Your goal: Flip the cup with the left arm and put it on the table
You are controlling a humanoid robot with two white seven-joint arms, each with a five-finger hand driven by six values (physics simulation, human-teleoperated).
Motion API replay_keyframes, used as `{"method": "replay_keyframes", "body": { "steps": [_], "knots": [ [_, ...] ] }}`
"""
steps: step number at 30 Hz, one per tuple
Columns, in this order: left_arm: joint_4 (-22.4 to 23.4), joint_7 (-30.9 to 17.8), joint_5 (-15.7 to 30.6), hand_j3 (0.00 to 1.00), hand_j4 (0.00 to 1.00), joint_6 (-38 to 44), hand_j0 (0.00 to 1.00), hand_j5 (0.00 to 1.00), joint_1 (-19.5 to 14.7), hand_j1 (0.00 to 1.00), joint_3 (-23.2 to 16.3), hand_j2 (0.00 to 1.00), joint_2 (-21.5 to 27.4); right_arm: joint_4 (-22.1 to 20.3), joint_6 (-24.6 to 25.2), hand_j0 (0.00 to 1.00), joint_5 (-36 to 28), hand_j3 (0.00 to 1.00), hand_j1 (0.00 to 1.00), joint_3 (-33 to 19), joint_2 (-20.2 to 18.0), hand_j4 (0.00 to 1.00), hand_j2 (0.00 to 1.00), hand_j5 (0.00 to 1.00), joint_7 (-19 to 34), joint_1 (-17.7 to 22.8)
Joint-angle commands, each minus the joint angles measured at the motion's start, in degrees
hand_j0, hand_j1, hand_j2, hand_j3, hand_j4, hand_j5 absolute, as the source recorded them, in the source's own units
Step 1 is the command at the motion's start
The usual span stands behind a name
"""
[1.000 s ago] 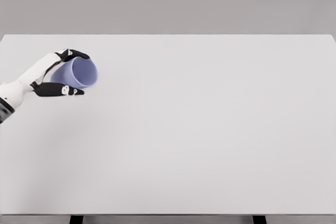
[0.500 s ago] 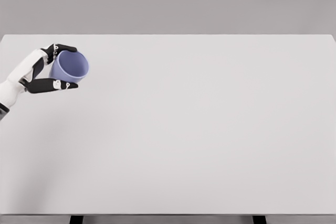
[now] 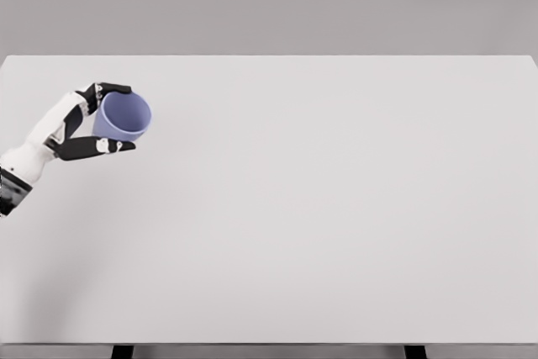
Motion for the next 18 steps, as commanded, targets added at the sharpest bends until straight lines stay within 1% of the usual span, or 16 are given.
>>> {"method": "replay_keyframes", "body": {
  "steps": [1, 5, 10, 12, 15, 18],
  "knots": [
    [2.6, 0.0, 0.4, 0.66, 0.66, -3.3, 0.66, 0.66, 0.0, 0.66, 0.1, 0.66, -1.5, 0.0, 0.0, 1.00, 0.0, 1.00, 1.00, 0.1, 0.0, 1.00, 1.00, 1.00, -0.1, 0.0],
    [5.2, 0.0, 0.7, 0.66, 0.66, -8.2, 0.66, 0.66, 0.1, 0.66, 0.4, 0.66, -3.2, 0.0, 0.0, 1.00, 0.0, 1.00, 1.00, 0.0, 0.0, 1.00, 1.00, 1.00, -0.1, 0.0],
    [10.5, 0.0, 3.5, 0.66, 0.66, -13.9, 0.66, 0.66, 0.0, 0.66, 0.7, 0.66, -5.1, 0.0, -0.1, 1.00, 0.0, 1.00, 1.00, 0.0, 0.0, 1.00, 1.00, 1.00, 0.0, 0.0],
    [11.1, 0.0, 4.7, 0.66, 0.66, -14.1, 0.66, 0.66, -0.2, 0.66, 0.7, 0.66, -5.2, 0.0, -0.1, 1.00, 0.0, 1.00, 1.00, 0.1, 0.0, 1.00, 1.00, 1.00, 0.0, 0.0],
    [12.1, 0.0, 8.0, 0.66, 0.66, -14.2, 0.66, 0.66, -0.2, 0.66, 0.7, 0.66, -5.2, 0.0, -0.1, 1.00, 0.0, 1.00, 1.00, 0.1, 0.0, 1.00, 1.00, 1.00, 0.0, 0.1],
    [13.1, 0.1, 8.2, 0.66, 0.66, -16.2, 0.66, 0.66, -0.1, 0.66, 0.0, 0.66, -6.1, 0.0, -0.1, 1.00, 0.0, 1.00, 1.00, 0.1, 0.0, 1.00, 1.00, 1.00, 0.0, 0.0]
  ]
}}
